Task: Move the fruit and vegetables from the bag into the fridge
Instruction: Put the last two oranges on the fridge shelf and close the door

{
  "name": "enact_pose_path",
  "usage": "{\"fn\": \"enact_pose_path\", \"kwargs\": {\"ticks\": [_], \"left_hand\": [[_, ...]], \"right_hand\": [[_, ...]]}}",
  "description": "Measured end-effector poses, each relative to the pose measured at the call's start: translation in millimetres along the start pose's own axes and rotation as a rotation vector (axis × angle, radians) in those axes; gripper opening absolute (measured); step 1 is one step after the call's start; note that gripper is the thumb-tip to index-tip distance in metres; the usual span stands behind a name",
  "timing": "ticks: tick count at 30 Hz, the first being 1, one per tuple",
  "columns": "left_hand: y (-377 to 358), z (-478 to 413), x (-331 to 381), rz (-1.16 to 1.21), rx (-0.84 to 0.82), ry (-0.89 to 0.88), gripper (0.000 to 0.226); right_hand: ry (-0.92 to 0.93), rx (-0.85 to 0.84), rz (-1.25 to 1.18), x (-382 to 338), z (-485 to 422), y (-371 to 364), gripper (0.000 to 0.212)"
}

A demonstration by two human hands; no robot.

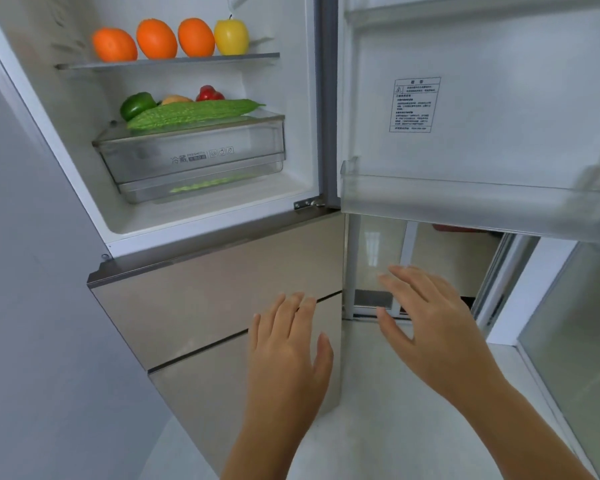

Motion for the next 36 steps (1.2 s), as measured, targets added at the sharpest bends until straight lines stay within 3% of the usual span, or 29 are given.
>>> {"fn": "enact_pose_path", "kwargs": {"ticks": [11,19,26,36], "left_hand": [[-32,10,95,0.074,-0.055,-0.063,0.045],[-89,-16,164,0.108,-0.038,-0.041,0.045],[-133,-39,209,0.103,-0.013,-0.038,0.041],[-152,-36,225,0.047,-0.043,-0.022,0.044]], "right_hand": [[-0.077,0.062,0.16,98,20,76,0.048],[0.034,0.178,0.181,203,-31,111,0.046],[0.058,0.085,0.214,291,-59,98,0.053],[-0.057,0.14,0.103,292,-58,92,0.059]]}}
Point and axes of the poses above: each hand's wrist, its own z-axis away from the middle knuckle, its own y-axis out of the back of the hand, x = y × z, the point moved 8 cm from there along -z, towards the middle knuckle, and after that the axes turned 14 degrees about x, right-handed, at the moved point
